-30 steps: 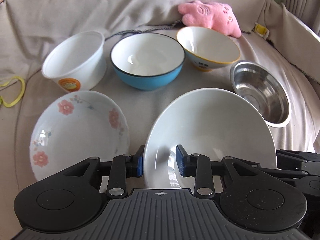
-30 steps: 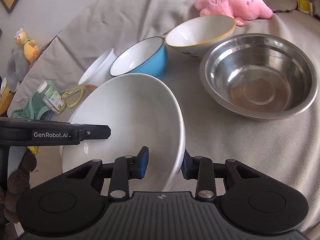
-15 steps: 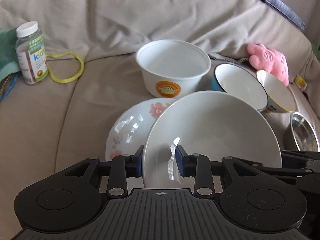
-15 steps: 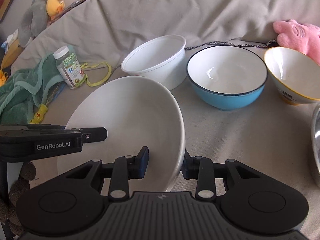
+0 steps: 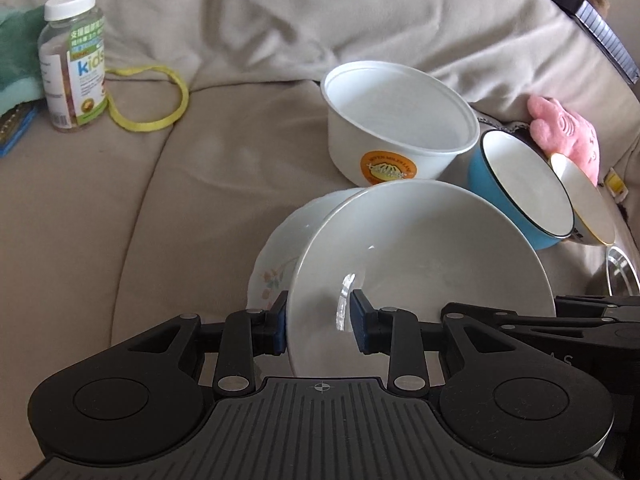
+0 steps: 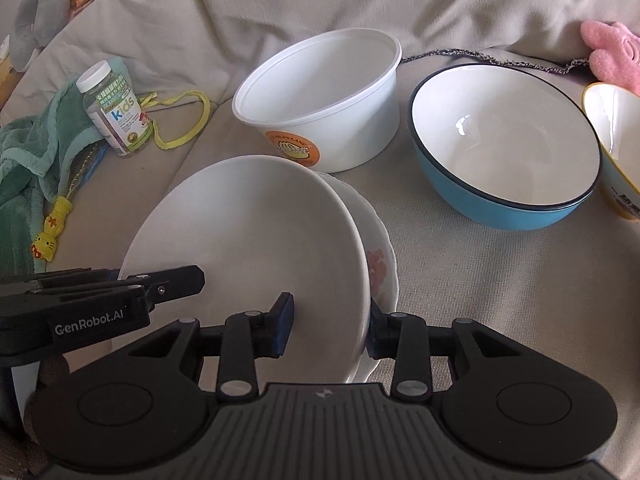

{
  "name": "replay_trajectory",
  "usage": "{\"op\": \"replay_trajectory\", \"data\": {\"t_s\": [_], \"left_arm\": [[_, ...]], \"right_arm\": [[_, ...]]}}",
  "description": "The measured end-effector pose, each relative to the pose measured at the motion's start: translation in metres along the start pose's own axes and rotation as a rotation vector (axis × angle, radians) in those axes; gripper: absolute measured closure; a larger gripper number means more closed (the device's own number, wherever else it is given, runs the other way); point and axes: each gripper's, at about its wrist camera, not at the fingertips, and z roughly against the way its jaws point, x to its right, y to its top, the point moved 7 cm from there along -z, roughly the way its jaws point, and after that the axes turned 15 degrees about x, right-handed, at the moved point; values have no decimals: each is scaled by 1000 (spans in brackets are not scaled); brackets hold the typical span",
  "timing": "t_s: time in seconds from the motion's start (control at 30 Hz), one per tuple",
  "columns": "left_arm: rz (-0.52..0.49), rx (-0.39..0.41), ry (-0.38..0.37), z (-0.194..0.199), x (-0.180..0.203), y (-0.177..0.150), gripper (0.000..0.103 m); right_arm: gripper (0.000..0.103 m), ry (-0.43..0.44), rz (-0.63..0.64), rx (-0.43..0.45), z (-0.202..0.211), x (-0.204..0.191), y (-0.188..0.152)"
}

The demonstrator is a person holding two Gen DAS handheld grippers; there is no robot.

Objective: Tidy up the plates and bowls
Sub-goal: 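Lower the white bowl with both grippers into the floral plate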

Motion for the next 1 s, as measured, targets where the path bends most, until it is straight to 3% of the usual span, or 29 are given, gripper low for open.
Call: {"op": "replay_trajectory", "data": {"t_s": [0.17,0.33,0.8,0.97,1.0], "left_arm": [[14,-9,40,-8,-9,1,73],[50,-8,33,-7,-16,3,78],[86,-31,13,-4,-22,3,81],[56,52,5,13,-23,16,82],[67,83,-14,20,-25,21,82]], "right_arm": [[68,-16,27,-25,-14,-5,0],[68,-18,25,-32,-20,-6,2],[68,-11,21,-29,-13,3,6],[66,-44,119,56,5,-3,20],[60,-46,134,68,8,-4,22]]}}
